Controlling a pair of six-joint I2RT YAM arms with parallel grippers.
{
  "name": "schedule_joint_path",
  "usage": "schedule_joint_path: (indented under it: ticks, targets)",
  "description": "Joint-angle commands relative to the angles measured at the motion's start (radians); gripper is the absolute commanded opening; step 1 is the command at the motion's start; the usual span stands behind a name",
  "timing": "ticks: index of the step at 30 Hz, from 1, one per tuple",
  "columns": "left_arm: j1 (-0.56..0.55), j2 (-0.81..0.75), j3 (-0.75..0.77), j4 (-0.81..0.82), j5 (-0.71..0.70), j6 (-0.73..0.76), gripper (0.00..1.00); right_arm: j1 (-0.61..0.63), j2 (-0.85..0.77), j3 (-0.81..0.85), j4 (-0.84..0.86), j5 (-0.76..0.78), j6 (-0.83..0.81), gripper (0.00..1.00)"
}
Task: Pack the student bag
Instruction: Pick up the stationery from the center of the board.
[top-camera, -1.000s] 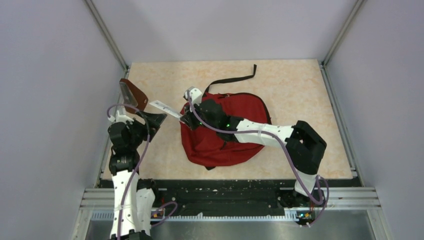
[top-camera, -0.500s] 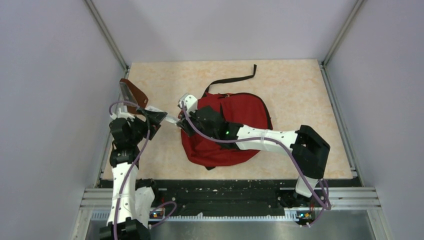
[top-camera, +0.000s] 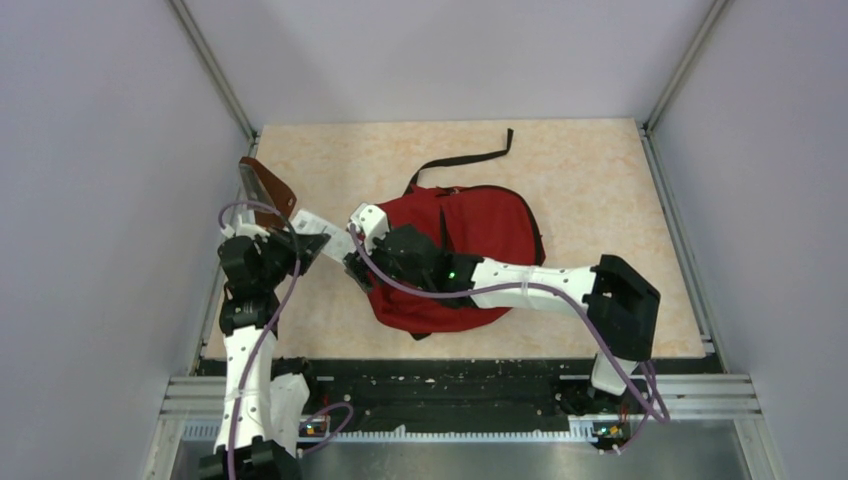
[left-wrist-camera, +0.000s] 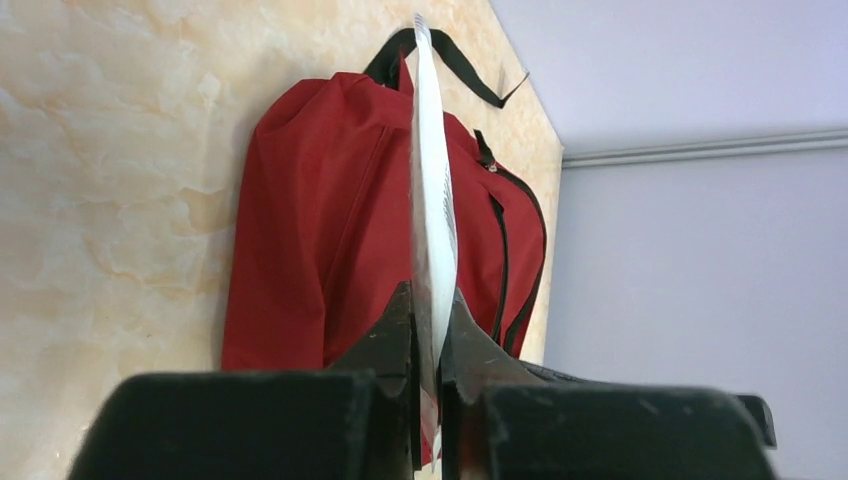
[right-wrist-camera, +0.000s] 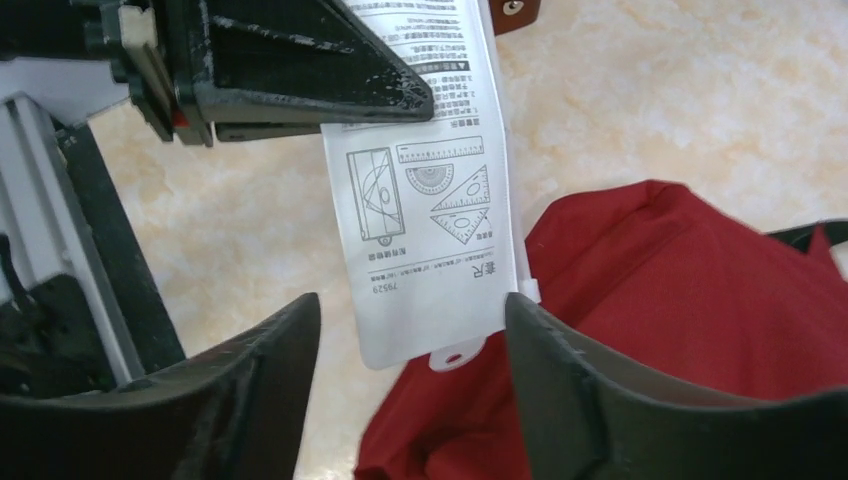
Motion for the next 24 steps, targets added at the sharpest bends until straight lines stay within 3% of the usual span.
schedule_joint_path:
  ticks: [1, 4, 7, 12, 18, 24]
  targets:
    - [0.004, -0.019, -0.004, 0.076, 0.035, 0.047, 0.00, 0.006, -0.125, -0.007, -0.011, -0.030, 0.005, 0.77]
    - [0.002, -0.028, -0.014, 0.173, 0.145, 0.090, 0.00, 0.000, -0.186, -0.020, -0.080, -0.035, 0.012, 0.85]
    - [-0.002, -0.043, -0.011, 0.278, 0.296, 0.134, 0.00, -0.029, -0.231, -0.015, -0.166, -0.111, 0.019, 0.87]
    - [-0.064, -0.091, 0.044, 0.231, 0.451, 0.280, 0.00, -0.150, -0.336, -0.081, -0.225, -0.346, 0.111, 0.87]
    - [-0.276, -0.087, 0.081, 0.216, 0.497, 0.361, 0.00, -0.328, -0.428, -0.189, -0.109, -0.748, 0.258, 0.87]
    - [-0.475, -0.013, 0.126, 0.306, 0.510, 0.343, 0.00, -0.337, -0.460, -0.240, -0.054, -0.874, 0.292, 0.84]
